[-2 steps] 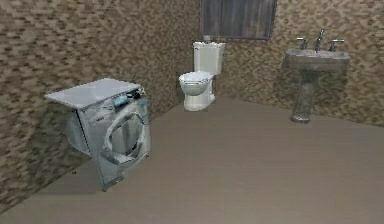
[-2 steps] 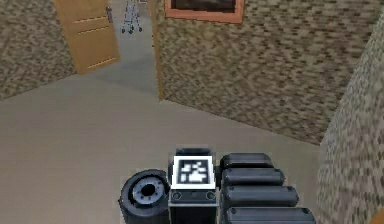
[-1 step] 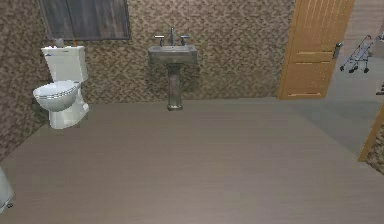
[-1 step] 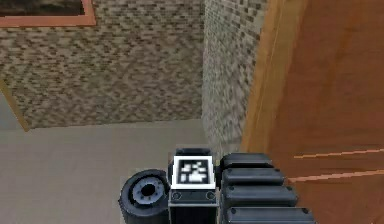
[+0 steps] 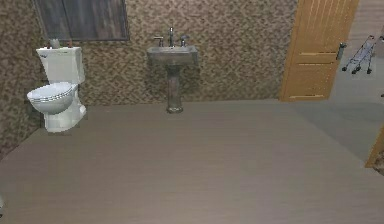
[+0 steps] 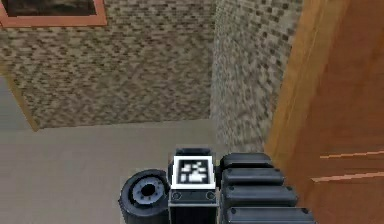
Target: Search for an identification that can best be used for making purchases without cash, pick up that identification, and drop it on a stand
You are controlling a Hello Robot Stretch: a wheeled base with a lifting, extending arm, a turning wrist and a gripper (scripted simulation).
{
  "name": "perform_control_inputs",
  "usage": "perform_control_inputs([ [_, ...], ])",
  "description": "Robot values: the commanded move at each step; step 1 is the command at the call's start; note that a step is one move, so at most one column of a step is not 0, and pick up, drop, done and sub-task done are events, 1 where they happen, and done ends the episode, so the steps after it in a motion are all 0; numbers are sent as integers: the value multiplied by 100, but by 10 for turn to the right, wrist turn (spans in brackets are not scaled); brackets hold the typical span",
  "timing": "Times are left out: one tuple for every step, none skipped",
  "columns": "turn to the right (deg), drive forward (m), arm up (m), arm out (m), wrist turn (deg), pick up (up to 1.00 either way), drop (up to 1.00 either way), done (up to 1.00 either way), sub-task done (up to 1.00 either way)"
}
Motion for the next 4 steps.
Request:
perform_control_inputs([
  [330,0,0,0,0,0,0,0,0],
  [0,100,0,0,0,0,0,0,0],
  [0,100,0,0,0,0,0,0,0],
  [0,35,0,0,0,0,0,0,0],
])
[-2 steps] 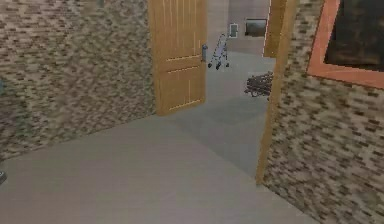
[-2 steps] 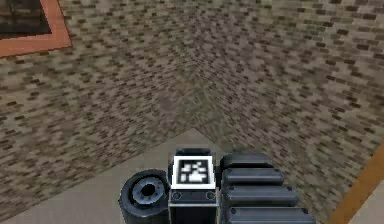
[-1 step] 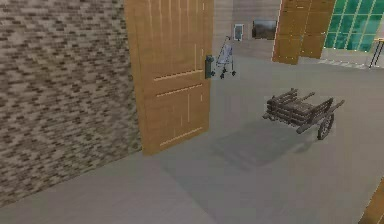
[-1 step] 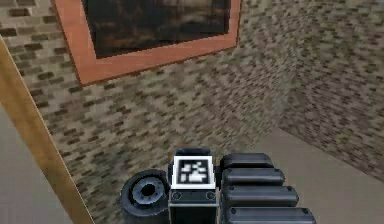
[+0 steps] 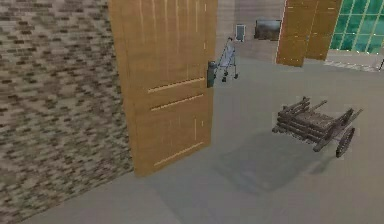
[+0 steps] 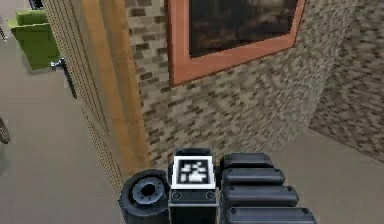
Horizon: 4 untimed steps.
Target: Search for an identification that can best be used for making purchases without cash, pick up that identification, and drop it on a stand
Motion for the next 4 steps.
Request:
perform_control_inputs([
  [300,0,0,0,0,0,0,0,0],
  [0,35,0,0,0,0,0,0,0],
  [0,90,0,0,0,0,0,0,0],
  [420,0,0,0,0,0,0,0,0],
])
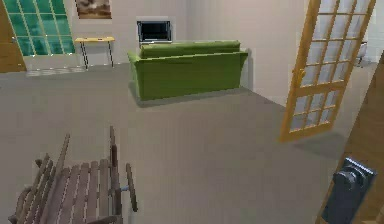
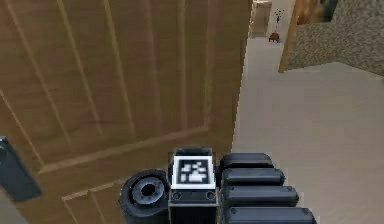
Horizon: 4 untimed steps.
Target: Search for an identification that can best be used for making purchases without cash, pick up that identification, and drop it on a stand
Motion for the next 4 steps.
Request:
perform_control_inputs([
  [0,100,0,0,0,0,0,0,0],
  [0,15,0,0,0,0,0,0,0],
  [-210,0,0,0,0,0,0,0,0],
  [0,65,0,0,0,0,0,0,0],
])
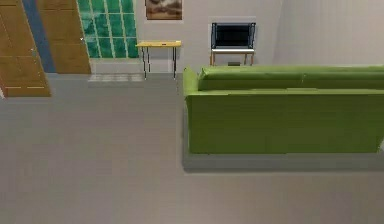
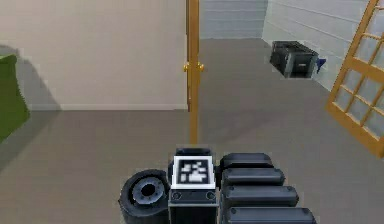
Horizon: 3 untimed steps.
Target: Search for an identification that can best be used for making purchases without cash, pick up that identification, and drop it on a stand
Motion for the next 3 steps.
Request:
perform_control_inputs([
  [0,80,0,0,0,0,0,0,0],
  [-450,0,0,0,0,0,0,0,0],
  [-30,0,0,0,0,0,0,0,0],
])
